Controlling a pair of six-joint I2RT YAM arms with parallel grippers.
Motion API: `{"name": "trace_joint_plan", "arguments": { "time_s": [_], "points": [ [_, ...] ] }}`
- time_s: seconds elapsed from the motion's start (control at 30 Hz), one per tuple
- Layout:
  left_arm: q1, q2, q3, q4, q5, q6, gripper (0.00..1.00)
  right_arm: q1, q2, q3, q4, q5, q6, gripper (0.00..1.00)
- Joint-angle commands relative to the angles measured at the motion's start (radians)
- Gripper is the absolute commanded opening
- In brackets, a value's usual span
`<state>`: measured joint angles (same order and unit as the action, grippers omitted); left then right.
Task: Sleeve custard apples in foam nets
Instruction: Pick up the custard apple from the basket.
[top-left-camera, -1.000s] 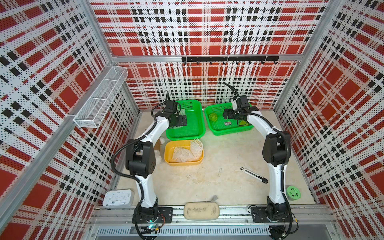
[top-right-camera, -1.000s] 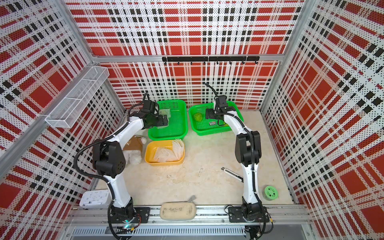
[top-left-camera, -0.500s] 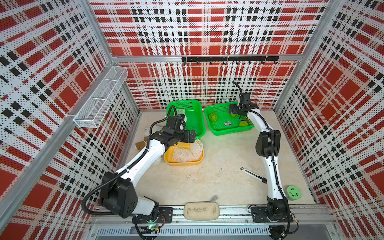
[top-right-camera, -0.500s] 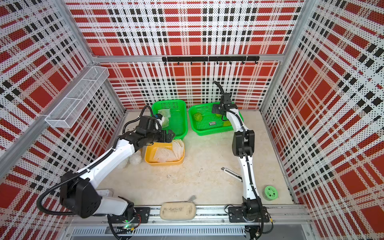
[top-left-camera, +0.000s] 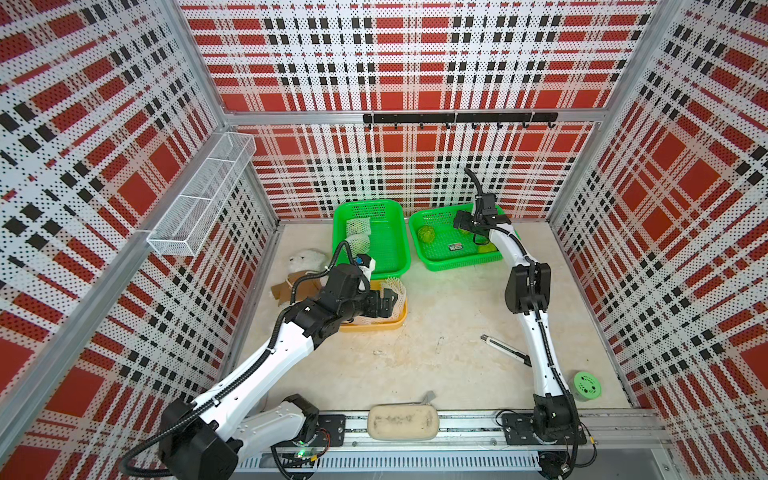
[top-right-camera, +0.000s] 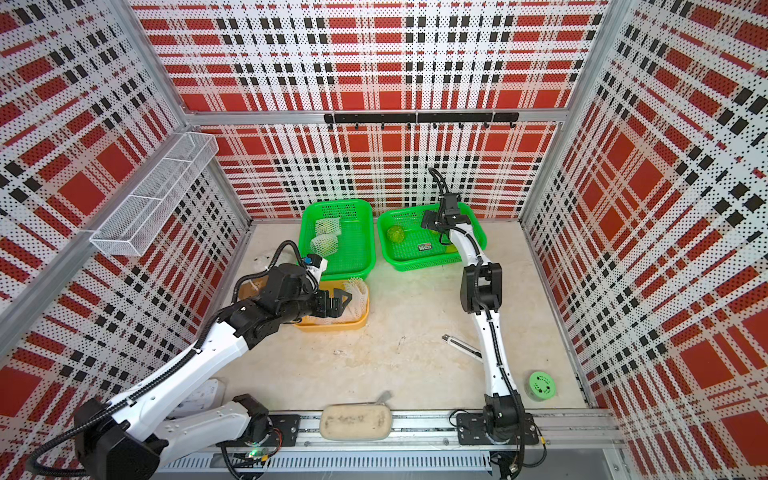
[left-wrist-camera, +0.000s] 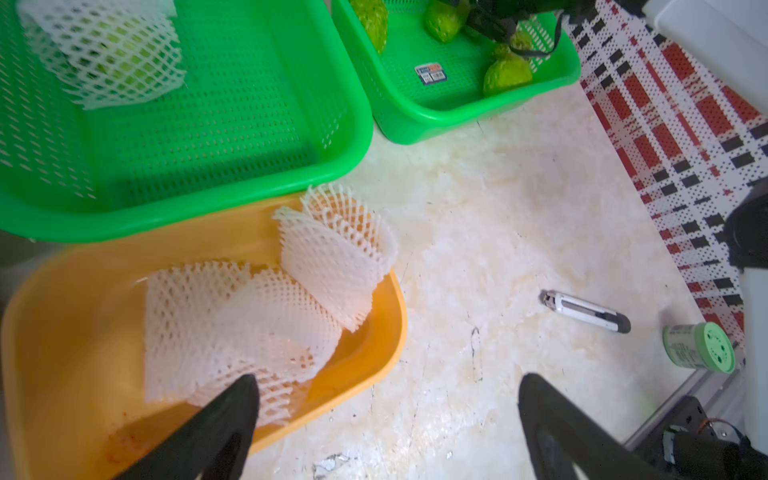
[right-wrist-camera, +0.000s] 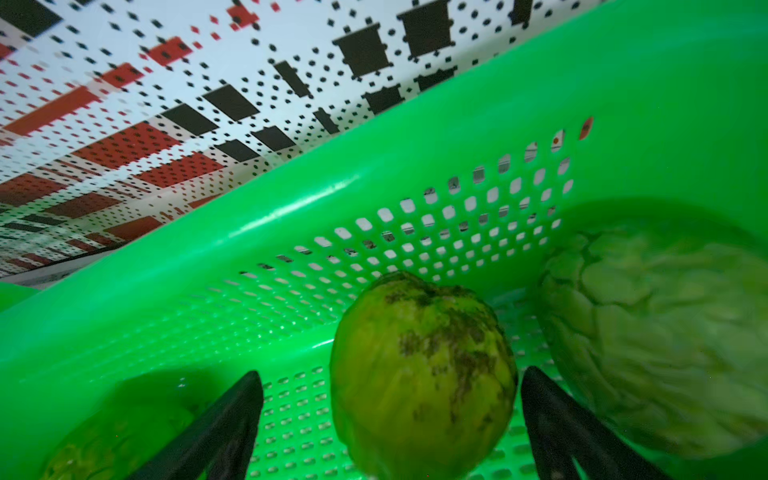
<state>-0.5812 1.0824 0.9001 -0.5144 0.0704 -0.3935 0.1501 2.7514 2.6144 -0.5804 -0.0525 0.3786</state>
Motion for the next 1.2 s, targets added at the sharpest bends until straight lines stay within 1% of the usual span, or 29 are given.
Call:
{"name": "trace_joint_plan", "arguments": {
  "time_s": [0.0,0.1,0.2,0.33,0.47,0.57,0.67,0.73,0.9,1.1,1.17],
  "points": [
    [-0.030,-0.058,-0.042,-0.035,-0.038,-0.062,0.99,-0.001,0.041,0.046,0.073,-0.004,0.049,0.94],
    [-0.036,-0.086,-0.072,-0.049,-0.051,-0.083,0.99,-0.001,0.056,0.050,0.094,-0.004,0.062,0.87],
    [-0.036,-0.097,-0.086,-0.069,-0.062,-0.091,0.99,-0.001,0.078,0.068,0.100,-0.015,0.081,0.83],
    [-0.034,-0.103,-0.089,-0.092,-0.105,-0.099,0.99,-0.001,0.092,0.085,0.110,-0.027,0.103,0.69],
    [0.024,-0.098,-0.094,-0.097,-0.133,-0.124,0.99,0.000,0.048,0.058,0.142,-0.069,0.087,0.56],
    [0.094,-0.081,-0.104,-0.064,-0.105,-0.121,0.99,0.003,-0.063,-0.086,0.238,-0.125,0.074,0.51],
    [0.165,-0.052,-0.097,-0.016,-0.032,-0.081,1.00,0.014,-0.204,-0.289,0.342,-0.158,0.016,0.49],
    [0.190,-0.021,-0.076,-0.009,0.005,-0.046,0.99,0.020,-0.289,-0.402,0.394,-0.187,-0.001,0.47],
    [0.210,0.054,-0.022,-0.028,0.058,0.010,0.95,0.034,-0.515,-0.709,0.501,-0.243,-0.032,0.39],
    [0.215,0.110,-0.024,0.007,0.111,0.005,0.93,0.064,-0.793,-1.053,0.538,-0.289,-0.063,0.37],
    [0.215,0.119,-0.045,0.032,0.123,0.013,0.90,0.086,-0.888,-1.162,0.523,-0.292,-0.086,0.37]
  ]
}}
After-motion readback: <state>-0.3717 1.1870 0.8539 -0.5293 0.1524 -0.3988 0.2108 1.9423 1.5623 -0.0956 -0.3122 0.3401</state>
